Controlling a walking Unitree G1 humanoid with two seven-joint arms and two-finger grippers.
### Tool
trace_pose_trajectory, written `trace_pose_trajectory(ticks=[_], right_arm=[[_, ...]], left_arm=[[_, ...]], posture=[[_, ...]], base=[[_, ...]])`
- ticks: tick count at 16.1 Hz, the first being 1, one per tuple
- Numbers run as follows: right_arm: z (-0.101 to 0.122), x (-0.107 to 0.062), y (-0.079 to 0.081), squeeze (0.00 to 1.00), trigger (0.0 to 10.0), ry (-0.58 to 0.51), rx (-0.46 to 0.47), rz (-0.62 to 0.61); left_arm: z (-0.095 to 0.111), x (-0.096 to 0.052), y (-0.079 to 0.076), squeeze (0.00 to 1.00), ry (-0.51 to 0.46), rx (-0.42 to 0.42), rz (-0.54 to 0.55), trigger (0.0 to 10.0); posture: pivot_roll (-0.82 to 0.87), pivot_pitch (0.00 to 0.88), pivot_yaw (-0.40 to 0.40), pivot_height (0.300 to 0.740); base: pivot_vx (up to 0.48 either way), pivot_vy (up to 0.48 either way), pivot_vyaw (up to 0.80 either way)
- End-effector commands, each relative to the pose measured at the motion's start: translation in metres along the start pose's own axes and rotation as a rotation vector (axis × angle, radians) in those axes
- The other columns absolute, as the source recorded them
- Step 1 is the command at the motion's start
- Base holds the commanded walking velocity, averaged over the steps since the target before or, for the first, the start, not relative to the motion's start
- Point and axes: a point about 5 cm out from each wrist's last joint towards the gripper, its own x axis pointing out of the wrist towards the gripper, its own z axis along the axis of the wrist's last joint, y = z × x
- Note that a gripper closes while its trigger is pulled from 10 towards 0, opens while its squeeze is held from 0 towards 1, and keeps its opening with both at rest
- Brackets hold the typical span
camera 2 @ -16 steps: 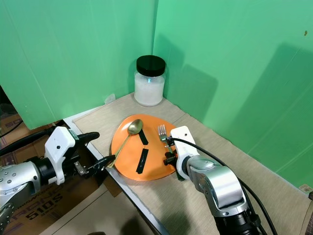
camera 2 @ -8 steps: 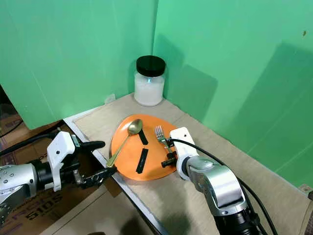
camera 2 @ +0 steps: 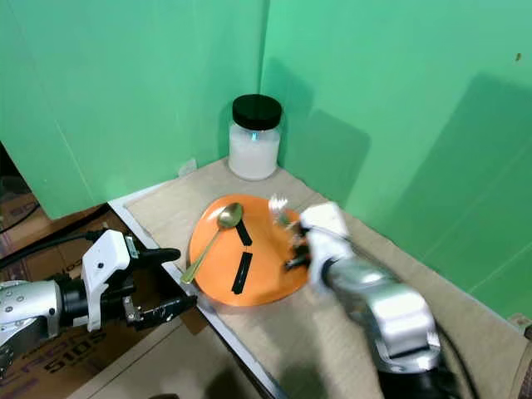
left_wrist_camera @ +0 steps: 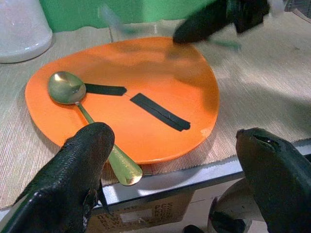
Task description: Setting the table
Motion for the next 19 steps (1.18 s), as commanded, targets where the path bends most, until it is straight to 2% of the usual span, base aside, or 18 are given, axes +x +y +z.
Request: trace_pose_trajectory(ticks=[1, 3, 5, 8, 9, 10, 13, 14, 15, 17, 19], right_arm=[[0.005, -0.009, -0.016, 0.0, 0.0, -0.04, 0.046, -0.072], [-0.004, -0.014, -0.029, 0.0, 0.0, -0.019, 0.097, -0.152], [-0.023, -0.016, -0.035, 0.0, 0.0, 0.056, 0.118, -0.215], [-0.035, -0.016, -0.039, 0.0, 0.0, 0.095, 0.133, -0.261], [-0.041, -0.013, -0.041, 0.0, 4.5, 0.124, 0.121, -0.289], [-0.043, -0.011, -0.043, 0.0, 10.0, 0.137, 0.107, -0.306], [-0.046, -0.008, -0.041, 0.0, 10.0, 0.146, 0.117, -0.294], [-0.046, -0.007, -0.04, 0.52, 10.0, 0.146, 0.124, -0.287], [-0.046, -0.007, -0.04, 1.0, 10.0, 0.145, 0.128, -0.284], [-0.044, -0.007, -0.039, 1.0, 10.0, 0.138, 0.133, -0.282], [-0.03, -0.01, -0.042, 1.0, 10.0, 0.064, 0.111, -0.285]], left_arm=[[0.002, 0.0, -0.001, 0.0, 0.0, 0.016, -0.004, 10.0], [0.003, 0.002, -0.001, 0.0, -0.003, 0.018, -0.005, 10.0], [0.003, 0.004, -0.001, 0.0, -0.005, 0.025, -0.005, 10.0], [0.004, 0.004, 0.001, 0.0, -0.005, 0.029, -0.007, 10.0], [0.004, 0.005, 0.002, 0.0, -0.004, 0.032, -0.008, 10.0], [0.004, 0.005, 0.002, 0.0, -0.004, 0.034, -0.007, 10.0], [0.002, 0.005, 0.002, 0.0, 0.005, 0.033, -0.004, 10.0], [0.001, 0.004, 0.003, 0.0, 0.009, 0.036, 0.003, 10.0], [0.001, 0.004, 0.004, 0.0, 0.011, 0.035, 0.016, 10.0], [0.0, 0.004, 0.009, 0.0, 0.016, 0.033, 0.052, 10.0], [0.0, 0.007, 0.019, 0.0, 0.03, 0.042, 0.122, 10.0]], posture=[[0.03, 0.0, -0.089, 0.74], [0.02, 0.0, -0.086, 0.74], [0.02, 0.0, -0.084, 0.74], [0.02, 0.0, -0.081, 0.74], [0.01, 0.0, -0.076, 0.74], [0.01, 0.0, -0.077, 0.74], [0.01, 0.0, -0.077, 0.74], [0.01, 0.0, -0.077, 0.74], [0.02, 0.0, -0.083, 0.74], [0.02, 0.0, -0.083, 0.74], [0.02, 0.0, -0.077, 0.74]], base=[[0.0, 0.0, 0.0], [0.0, 0.0, 0.0], [0.0, 0.0, 0.0], [0.0, 0.0, 0.0], [0.0, 0.0, 0.0], [0.0, 0.0, 0.0], [0.0, 0.0, 0.0], [0.0, 0.0, 0.0], [0.0, 0.0, 0.0], [0.0, 0.0, 0.0], [0.0, 0.0, 0.0]])
